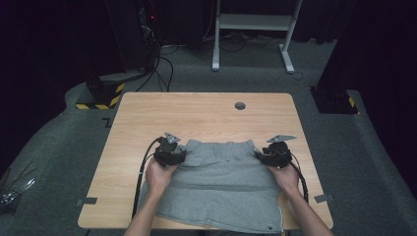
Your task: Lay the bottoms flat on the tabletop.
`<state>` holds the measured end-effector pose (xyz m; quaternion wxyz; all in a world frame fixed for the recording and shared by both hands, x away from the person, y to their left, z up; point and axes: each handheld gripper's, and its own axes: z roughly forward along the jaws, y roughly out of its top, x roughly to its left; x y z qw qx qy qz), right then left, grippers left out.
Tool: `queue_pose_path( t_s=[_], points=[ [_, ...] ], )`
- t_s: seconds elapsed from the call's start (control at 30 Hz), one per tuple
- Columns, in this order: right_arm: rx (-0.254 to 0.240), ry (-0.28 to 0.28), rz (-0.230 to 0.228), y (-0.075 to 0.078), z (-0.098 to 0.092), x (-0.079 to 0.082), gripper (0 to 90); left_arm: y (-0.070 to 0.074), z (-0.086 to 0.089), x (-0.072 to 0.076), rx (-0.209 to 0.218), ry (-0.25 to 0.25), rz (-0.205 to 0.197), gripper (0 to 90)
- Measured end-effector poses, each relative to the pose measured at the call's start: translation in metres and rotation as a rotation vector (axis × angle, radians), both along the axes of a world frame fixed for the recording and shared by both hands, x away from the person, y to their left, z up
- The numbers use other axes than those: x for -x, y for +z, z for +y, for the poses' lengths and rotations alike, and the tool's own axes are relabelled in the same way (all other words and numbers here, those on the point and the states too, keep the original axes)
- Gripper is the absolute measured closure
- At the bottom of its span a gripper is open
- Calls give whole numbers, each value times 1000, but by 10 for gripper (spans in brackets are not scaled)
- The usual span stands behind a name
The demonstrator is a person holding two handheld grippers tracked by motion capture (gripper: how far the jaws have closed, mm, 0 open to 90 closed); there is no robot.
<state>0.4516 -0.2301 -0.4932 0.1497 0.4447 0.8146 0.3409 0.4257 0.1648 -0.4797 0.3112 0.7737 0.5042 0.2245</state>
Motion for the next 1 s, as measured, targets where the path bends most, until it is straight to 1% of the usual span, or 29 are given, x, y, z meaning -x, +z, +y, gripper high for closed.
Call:
queue_pose_path(
  t_s=[0.03,0.07,0.1,0.13,0.17,0.2,0.23,0.27,0.37,0.43,0.47,0.5,0.53,0.57,0.63,0.67,0.73,0.77,0.8,0.83,0.87,0.9,0.93,0.97,1.0],
  points=[
    [0,0,0,0,0,0,564,0,0,0,0,0,0,477],
    [-7,1,-8,1,-1,0,564,3,4,-2,18,15,-11,477],
    [-20,-6,-24,3,-2,0,565,4,5,-3,25,18,-9,477],
    [-29,-9,-24,3,0,0,572,6,8,-7,42,10,-9,478],
    [-29,-9,-24,3,0,0,572,6,8,-7,42,10,-9,481],
    [-14,-2,-25,1,4,-1,582,3,9,-10,73,-4,0,481],
    [-6,5,-18,-1,6,-3,583,0,9,-12,83,-17,15,481],
    [-3,6,-9,-2,9,-5,585,-3,8,-14,86,-28,33,479],
    [-4,16,-12,0,17,-10,596,-12,1,-18,80,-66,61,471],
    [-5,19,-18,1,20,-12,604,-15,-2,-19,82,-75,65,469],
    [3,25,-2,0,25,-15,607,-18,-5,-21,89,-88,64,470],
    [3,25,-2,0,25,-15,607,-18,-5,-21,89,-88,64,476],
    [39,37,7,-2,30,-18,640,-22,-8,-24,95,-92,85,502],
    [53,44,18,-4,32,-20,672,-24,-11,-26,85,-99,111,540],
    [74,63,29,-5,34,-22,751,-25,-16,-30,41,-113,138,629],
    [75,72,29,-5,33,-24,782,-25,-18,-31,29,-123,142,673],
    [60,69,41,-5,28,-26,817,-22,-20,-32,37,-132,148,780],
    [60,69,41,-5,28,-26,817,-22,-20,-32,37,-132,148,827],
    [62,51,29,-3,24,-26,829,-18,-21,-33,13,-131,140,856],
    [62,44,12,-1,21,-26,831,-18,-21,-33,13,-131,140,868],
    [54,34,-10,2,18,-26,833,-11,-21,-32,17,-124,96,874],
    [54,34,-10,2,18,-26,833,-11,-21,-32,17,-124,96,877],
    [58,19,-37,12,15,-28,834,-5,-20,-32,30,-112,45,878],
    [64,18,-54,16,14,-30,834,-5,-20,-32,30,-112,45,879],
    [67,8,-80,24,14,-33,834,2,-20,-35,56,-83,-32,880]
  ],
)
